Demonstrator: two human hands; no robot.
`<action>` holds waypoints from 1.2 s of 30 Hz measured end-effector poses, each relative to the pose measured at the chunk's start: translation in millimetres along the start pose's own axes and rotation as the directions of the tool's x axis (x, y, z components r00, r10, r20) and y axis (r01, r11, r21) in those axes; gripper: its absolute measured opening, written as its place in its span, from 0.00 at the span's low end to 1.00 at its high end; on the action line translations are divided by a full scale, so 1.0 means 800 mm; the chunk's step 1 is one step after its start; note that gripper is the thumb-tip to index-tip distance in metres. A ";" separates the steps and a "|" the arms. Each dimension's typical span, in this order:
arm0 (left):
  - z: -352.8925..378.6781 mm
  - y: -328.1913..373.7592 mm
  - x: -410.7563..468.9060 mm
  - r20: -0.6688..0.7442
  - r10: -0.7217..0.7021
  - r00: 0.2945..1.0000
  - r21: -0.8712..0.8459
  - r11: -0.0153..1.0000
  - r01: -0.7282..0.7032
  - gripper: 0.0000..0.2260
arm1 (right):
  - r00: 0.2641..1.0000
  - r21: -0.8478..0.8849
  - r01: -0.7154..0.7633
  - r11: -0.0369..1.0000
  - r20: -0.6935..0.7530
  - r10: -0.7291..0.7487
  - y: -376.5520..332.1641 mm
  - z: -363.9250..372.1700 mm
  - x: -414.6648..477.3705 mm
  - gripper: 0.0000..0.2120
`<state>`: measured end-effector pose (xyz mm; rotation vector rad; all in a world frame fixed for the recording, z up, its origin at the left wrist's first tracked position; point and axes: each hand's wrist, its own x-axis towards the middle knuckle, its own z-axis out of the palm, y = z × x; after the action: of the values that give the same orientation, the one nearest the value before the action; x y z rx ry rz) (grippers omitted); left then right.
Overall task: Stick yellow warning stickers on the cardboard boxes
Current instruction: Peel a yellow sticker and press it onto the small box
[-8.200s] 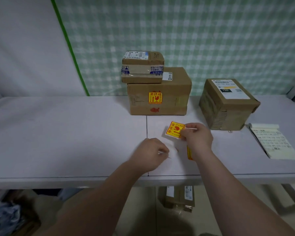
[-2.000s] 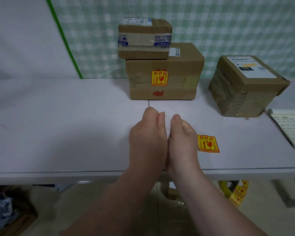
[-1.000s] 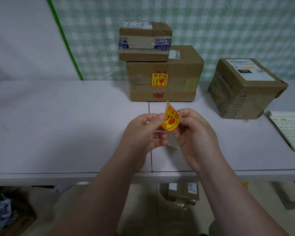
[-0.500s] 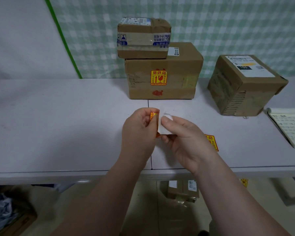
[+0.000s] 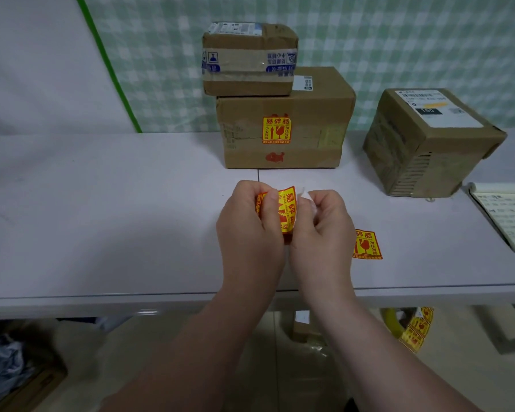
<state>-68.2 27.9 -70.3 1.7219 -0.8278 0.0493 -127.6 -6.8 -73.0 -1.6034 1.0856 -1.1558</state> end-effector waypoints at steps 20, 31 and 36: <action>-0.022 -0.013 0.028 0.476 -0.176 0.862 -0.251 0.912 0.325 0.07 | 0.862 0.345 -0.375 0.860 0.471 0.187 -0.002 -0.031 0.031 0.15; -0.029 -0.020 0.031 0.524 -0.118 0.843 -0.183 0.952 0.246 0.07 | 0.901 0.207 -0.156 0.966 0.431 0.053 -0.001 -0.037 0.034 0.06; -0.023 -0.023 0.030 0.522 -0.144 0.841 -0.224 0.928 0.298 0.06 | 0.930 0.245 -0.164 0.956 0.362 0.066 0.000 -0.035 0.033 0.06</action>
<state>-33.1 33.7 -68.9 1.5444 -0.9418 -0.6796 -149.6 -36.4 -61.6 -1.4382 0.7422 -0.8545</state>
